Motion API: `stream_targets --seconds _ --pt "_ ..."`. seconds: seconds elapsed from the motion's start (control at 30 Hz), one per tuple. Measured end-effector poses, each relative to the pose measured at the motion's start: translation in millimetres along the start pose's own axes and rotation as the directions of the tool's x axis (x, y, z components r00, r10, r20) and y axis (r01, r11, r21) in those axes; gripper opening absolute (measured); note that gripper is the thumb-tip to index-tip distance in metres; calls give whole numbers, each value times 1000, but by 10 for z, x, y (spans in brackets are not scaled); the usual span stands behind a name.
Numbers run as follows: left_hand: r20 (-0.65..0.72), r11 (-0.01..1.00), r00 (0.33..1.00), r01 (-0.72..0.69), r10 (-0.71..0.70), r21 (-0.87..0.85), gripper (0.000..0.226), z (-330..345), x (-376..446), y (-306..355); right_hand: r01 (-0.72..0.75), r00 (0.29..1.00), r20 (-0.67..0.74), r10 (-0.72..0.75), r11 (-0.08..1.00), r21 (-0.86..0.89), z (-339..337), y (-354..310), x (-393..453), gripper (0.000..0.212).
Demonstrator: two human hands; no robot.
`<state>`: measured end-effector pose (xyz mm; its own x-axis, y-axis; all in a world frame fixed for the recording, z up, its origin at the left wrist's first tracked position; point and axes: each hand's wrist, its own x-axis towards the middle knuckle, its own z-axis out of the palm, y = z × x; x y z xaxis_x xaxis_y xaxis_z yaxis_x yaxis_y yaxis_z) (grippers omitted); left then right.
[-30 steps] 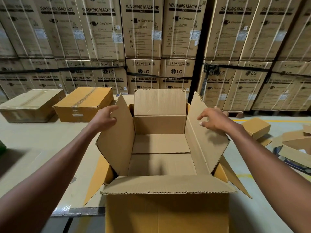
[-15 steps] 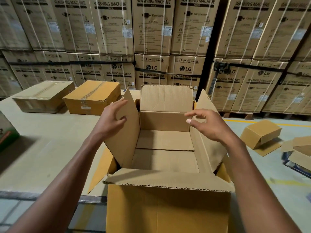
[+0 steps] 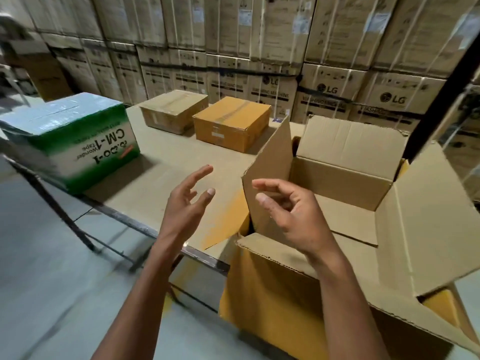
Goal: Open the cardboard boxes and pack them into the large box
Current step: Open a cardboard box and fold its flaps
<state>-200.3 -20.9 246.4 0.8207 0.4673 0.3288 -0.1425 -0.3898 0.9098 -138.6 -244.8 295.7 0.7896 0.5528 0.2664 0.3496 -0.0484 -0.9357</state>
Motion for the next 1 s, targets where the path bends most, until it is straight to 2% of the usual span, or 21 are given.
stream_targets --seconds 0.13,0.3,0.47,0.6,0.87,1.0 --pt "24 981 989 151 -149 -123 48 -446 -181 -370 -28 995 97 19 995 91 721 37 76 28" --pt "60 925 959 285 -279 -253 42 -957 -255 -854 -120 987 126 96 972 201 1705 248 239 26" --pt "69 898 933 360 -354 -253 47 -1396 -222 -1363 -215 977 44 210 963 165 2432 724 515 25" --pt "109 866 914 406 -391 -291 37 -1508 -83 -1686 -312 949 -21 315 947 76 2722 1153 710 25" --pt "161 851 885 465 -437 -245 29 -1390 800 -2260 -398 909 -151 389 917 -34 3024 1932 1636 23" --pt "181 784 815 579 -550 -223 30 -1352 1257 -2599 -462 870 -226 437 884 -69 3032 2277 2115 23"
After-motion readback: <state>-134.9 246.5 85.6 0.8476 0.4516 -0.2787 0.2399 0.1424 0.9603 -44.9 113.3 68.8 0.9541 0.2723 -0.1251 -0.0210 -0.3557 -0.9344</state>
